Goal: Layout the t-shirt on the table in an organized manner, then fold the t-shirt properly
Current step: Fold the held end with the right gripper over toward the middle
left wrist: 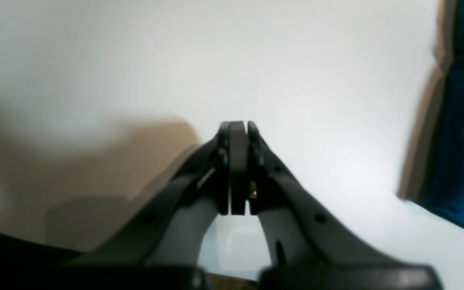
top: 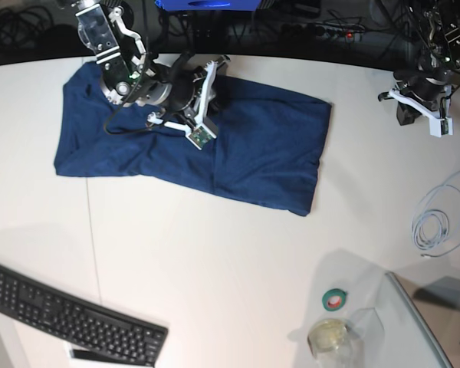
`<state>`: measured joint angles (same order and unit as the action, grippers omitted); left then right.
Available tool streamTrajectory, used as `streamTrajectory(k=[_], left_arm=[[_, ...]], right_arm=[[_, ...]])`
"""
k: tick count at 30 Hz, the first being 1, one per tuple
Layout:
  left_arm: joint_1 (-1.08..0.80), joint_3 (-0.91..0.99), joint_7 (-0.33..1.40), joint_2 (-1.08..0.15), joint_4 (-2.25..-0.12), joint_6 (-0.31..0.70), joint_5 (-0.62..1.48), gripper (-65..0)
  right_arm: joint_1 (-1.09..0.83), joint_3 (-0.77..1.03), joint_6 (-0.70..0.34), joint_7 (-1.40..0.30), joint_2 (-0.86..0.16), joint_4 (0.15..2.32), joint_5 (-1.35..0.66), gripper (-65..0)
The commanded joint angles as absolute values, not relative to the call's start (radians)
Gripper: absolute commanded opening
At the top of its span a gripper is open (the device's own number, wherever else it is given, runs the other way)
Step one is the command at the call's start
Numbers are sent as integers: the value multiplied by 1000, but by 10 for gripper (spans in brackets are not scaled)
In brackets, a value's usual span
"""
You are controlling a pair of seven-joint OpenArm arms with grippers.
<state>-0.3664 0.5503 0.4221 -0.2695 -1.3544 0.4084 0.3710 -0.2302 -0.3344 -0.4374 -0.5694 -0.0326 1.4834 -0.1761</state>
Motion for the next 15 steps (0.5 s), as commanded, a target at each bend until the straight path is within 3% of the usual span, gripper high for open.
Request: streamTrajectory(k=[1,3,15], left_arm=[[-369,559,401,-285,-1368,410,381,-650],[-369,559,401,-285,-1368,410,381,-650],[-357,561,401,-297,-1310,410,381,-650]], right_arm=[[-219,-338,-446,-553,-28,1498,-188,-609],[-220,-338,-446,-558,-28,1503,-188,-650],[-338,-340,-449,-615,-31,1705,-188,-641]])
